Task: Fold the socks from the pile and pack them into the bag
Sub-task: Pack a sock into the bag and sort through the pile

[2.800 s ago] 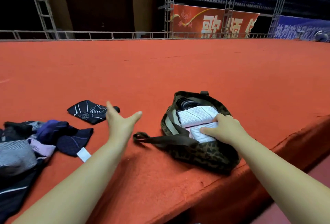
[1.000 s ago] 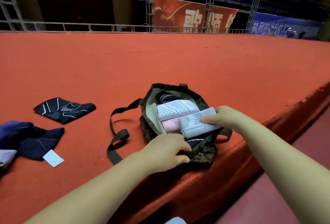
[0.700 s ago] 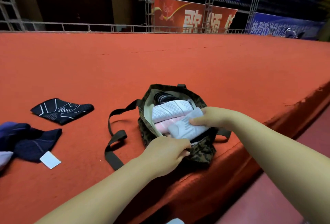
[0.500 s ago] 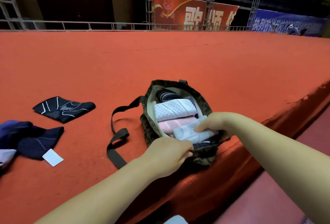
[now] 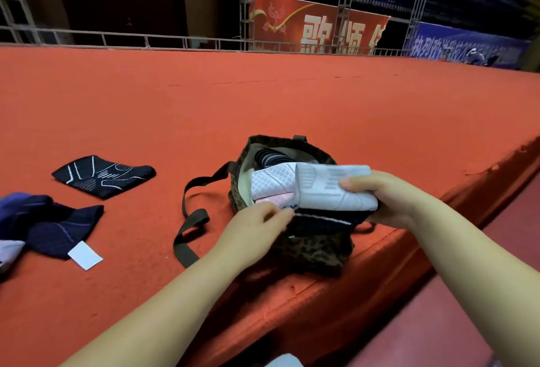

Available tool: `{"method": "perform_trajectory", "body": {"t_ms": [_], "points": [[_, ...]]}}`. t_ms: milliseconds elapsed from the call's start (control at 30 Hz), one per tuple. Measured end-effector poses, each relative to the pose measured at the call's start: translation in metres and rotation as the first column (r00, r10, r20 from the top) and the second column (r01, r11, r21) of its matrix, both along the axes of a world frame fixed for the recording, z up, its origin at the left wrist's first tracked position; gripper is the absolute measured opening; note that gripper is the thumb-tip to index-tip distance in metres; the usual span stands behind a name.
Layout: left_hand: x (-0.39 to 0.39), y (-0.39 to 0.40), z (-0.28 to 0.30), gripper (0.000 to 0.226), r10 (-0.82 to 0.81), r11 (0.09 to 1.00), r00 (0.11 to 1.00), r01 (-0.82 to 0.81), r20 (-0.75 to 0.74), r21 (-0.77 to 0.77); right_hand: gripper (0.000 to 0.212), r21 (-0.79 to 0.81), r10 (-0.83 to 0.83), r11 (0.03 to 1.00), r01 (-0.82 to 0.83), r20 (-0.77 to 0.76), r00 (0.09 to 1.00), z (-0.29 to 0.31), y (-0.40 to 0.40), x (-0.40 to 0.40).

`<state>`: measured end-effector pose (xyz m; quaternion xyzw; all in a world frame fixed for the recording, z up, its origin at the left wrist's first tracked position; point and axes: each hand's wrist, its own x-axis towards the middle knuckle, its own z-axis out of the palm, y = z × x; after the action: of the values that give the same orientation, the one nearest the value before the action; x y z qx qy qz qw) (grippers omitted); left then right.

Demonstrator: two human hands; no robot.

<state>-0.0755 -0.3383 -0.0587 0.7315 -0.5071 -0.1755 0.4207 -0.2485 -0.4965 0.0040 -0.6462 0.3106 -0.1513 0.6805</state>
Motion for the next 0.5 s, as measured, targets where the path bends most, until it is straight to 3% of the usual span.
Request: {"method": "perform_trajectory", "body": {"t_ms": [67,167,233,300,433,500], "points": [[0.008,-0.005,0.002,0.042,-0.005,1.0,0.946,0.011,-0.323,0.015,0.036,0.064,-0.003,0.998,-0.004,0.116,0.993,0.01,0.008,0.002],[0.012,-0.009,0.01,0.073,-0.115,0.991,0.708,0.134,-0.696,-0.028,0.024,0.132,-0.034,0.991,0.0,0.259,0.965,0.015,0.014,0.011],[0.012,-0.009,0.016,0.073,-0.2,0.98,0.634,0.142,-0.747,-0.142,0.024,0.079,-0.05,0.996,0.033,0.22,0.974,0.009,0.014,0.02],[0.011,-0.012,0.02,0.05,-0.233,0.967,0.655,0.075,-0.719,-0.245,0.033,0.032,-0.1,0.995,0.096,0.125,0.987,-0.002,0.014,0.029],[0.011,-0.016,0.015,0.027,-0.137,0.96,0.66,-0.094,-0.739,-0.262,0.021,-0.011,-0.233,0.972,0.234,0.06,0.971,-0.022,0.017,0.045],[0.014,-0.017,0.012,0.02,-0.08,0.952,0.671,-0.168,-0.737,-0.256,0.018,-0.108,-0.285,0.951,0.29,0.061,0.957,-0.024,0.02,0.05]]}}
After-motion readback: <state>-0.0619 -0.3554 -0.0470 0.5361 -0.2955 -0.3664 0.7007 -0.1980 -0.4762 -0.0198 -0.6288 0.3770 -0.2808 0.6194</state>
